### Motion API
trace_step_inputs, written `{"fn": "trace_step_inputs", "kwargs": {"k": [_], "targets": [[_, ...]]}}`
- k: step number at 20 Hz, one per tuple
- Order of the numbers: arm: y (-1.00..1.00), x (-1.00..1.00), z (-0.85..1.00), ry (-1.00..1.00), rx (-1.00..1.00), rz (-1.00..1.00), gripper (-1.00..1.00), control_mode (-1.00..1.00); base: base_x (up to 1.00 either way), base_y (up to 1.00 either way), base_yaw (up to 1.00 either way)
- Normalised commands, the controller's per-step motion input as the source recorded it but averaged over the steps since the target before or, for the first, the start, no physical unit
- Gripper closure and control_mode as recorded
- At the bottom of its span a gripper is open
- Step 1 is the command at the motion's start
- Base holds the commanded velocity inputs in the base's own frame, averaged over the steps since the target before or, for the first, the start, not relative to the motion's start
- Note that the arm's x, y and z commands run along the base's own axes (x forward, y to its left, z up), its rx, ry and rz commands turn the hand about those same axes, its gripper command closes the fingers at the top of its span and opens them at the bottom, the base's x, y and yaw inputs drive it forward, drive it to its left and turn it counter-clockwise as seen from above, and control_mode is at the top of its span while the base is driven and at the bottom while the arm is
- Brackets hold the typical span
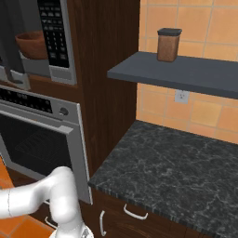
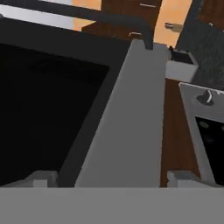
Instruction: Open the microwave, place the bowl with waffle inside the microwave, then close the microwave door and turn it on.
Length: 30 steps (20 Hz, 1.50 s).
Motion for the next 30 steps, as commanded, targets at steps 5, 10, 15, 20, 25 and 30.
{"fn": "trace_step_inputs", "kwargs": {"k": [5, 10, 15, 20, 25, 30], "targets": [[-0.8, 0.75, 0.37, 0.04, 0.49, 0.0, -1.0, -1.0, 0.0, 0.0, 0.0], [-0.65, 0.91, 0.17, 0.05, 0.47, 0.0, -1.0, -1.0, 0.0, 0.0, 0.0], [-0.32, 0.97, -0.37, 0.03, 0.37, 0.05, -1.0, -1.0, 0.0, 0.0, 0.0], [-0.4, -0.75, -0.49, -0.26, 0.29, 0.12, -1.0, -1.0, 0.0, 0.0, 0.0], [-0.72, -1.0, -0.08, -0.27, 0.25, 0.02, -1.0, -1.0, 0.0, 0.0, 0.0], [-0.82, -0.97, -0.46, -0.21, 0.15, -0.01, -1.0, -1.0, 0.0, 0.0, 0.0]]}}
